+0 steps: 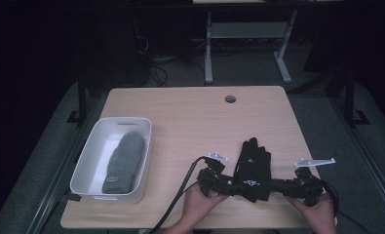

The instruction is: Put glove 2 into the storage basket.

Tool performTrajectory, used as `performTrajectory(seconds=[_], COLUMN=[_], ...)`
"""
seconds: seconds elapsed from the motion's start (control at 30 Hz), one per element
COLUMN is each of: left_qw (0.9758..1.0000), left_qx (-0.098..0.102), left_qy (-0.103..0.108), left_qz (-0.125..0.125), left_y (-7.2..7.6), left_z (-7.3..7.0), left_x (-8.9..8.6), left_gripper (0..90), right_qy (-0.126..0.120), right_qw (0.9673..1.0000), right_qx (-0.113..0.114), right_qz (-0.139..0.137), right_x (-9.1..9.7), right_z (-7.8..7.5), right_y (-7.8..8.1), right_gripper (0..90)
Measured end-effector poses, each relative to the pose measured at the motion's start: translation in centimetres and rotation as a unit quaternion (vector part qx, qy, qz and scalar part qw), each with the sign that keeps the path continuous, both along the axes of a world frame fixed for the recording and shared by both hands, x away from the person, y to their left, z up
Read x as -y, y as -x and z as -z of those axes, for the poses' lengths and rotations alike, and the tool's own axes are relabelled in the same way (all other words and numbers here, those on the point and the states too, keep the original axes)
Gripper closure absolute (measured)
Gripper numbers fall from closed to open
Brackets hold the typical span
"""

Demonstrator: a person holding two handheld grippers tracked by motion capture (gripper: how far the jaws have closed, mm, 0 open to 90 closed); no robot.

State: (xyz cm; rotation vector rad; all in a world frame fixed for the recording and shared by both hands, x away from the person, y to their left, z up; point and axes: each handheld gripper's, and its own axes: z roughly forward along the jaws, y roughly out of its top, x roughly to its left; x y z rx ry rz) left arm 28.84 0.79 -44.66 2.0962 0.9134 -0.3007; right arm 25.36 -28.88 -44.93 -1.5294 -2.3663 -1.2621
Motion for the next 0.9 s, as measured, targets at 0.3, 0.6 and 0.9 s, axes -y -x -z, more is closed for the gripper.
performTrajectory(seconds=[0.3,0.6,0.9], left_qw=[0.9999,0.9992,0.9956], left_qx=[0.0,0.009,0.047], left_qy=[-0.009,-0.033,-0.07], left_qz=[-0.01,-0.019,-0.042], left_y=[-0.1,0.0,0.2], left_z=[0.5,1.3,1.5], left_x=[0.8,2.4,3.3], left_gripper=[25.6,25.5,40.7], right_qy=[0.004,0.019,0.021], right_qw=[0.9981,0.9961,0.9945], right_qx=[0.017,0.02,-0.004], right_qz=[0.059,0.084,0.103], right_x=[1.3,0.8,0.5], right_z=[0.0,0.4,1.9], right_y=[-1.7,-6.1,-8.7], right_gripper=[38.4,34.8,36.2])
